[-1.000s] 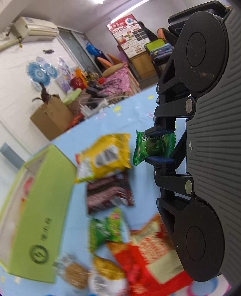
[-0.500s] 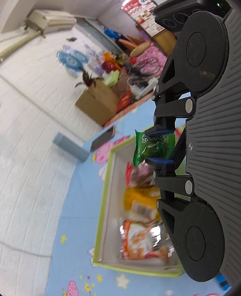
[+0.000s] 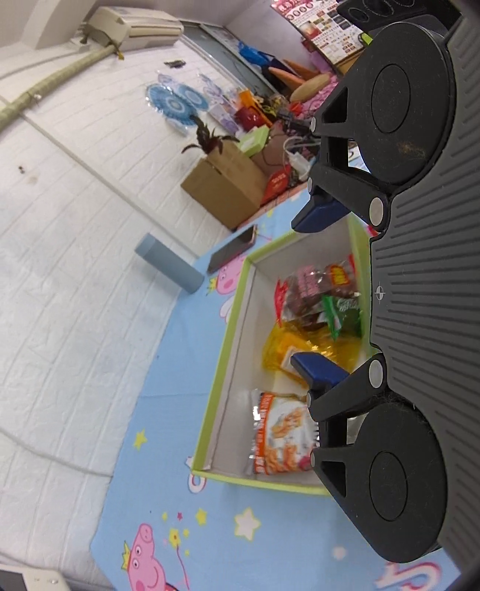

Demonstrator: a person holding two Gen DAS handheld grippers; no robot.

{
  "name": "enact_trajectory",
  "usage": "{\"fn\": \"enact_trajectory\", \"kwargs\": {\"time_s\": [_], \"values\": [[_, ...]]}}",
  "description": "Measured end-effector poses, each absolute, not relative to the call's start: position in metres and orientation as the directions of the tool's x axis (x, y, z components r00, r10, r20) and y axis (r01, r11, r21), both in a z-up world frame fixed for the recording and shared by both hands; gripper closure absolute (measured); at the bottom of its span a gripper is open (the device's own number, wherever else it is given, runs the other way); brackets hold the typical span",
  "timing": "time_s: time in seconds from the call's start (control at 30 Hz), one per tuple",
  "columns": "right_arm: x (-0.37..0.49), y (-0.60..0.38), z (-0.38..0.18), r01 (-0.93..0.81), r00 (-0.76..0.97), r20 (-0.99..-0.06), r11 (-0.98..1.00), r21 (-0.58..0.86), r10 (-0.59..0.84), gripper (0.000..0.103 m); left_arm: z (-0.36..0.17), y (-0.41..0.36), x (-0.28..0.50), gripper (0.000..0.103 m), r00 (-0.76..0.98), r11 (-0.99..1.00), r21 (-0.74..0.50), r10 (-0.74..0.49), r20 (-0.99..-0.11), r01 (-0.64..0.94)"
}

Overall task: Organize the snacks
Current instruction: 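Place the green candy into the green box and open the left gripper, then move the left gripper to the red snack bag and grasp it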

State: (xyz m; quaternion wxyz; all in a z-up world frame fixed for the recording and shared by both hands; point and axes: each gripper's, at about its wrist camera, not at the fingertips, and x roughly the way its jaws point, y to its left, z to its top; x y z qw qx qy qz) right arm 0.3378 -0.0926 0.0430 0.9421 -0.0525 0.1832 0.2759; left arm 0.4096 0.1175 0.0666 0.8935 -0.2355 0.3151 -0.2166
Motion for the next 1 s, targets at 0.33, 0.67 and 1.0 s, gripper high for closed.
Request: {"fn": "enact_trajectory", "kwargs": {"time_s": [0.33, 0.67, 1.0], "values": [[0.218, -0.084, 0.02, -0.644, 0.655, -0.436, 0.758, 0.106, 0.618, 0.0, 0.05, 0.131, 0.285, 0.031, 0.751, 0.844, -0.493, -0.462, -0.472, 0.209], [0.189, -0.037, -0.037, -0.633, 0.576, -0.562, 0.759, 0.153, 0.593, 0.0, -0.023, 0.172, 0.229, 0.042, 0.69, 0.83, -0.557, -0.418, -0.592, 0.024], [0.175, -0.037, -0.051, -0.587, 0.507, -0.583, 0.75, 0.305, 0.634, 0.0, -0.039, 0.162, 0.255, 0.041, 0.657, 0.812, -0.573, -0.492, -0.571, 0.11]]}}
